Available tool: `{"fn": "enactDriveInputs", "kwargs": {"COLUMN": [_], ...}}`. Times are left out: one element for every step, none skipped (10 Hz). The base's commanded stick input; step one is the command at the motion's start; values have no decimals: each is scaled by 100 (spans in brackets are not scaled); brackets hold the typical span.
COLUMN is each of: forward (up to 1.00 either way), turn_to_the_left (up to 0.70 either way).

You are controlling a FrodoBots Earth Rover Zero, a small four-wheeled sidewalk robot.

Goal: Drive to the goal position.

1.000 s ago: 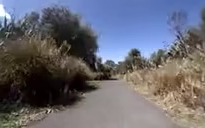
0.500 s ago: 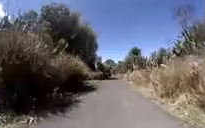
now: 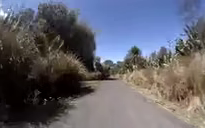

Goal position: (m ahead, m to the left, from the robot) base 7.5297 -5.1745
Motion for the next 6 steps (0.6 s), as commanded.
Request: {"fn": "enactDriveInputs", "kwargs": {"forward": [85, 85, 85, 85, 85, 85], "turn_to_the_left": [0, 0, 0, 0, 0, 0]}}
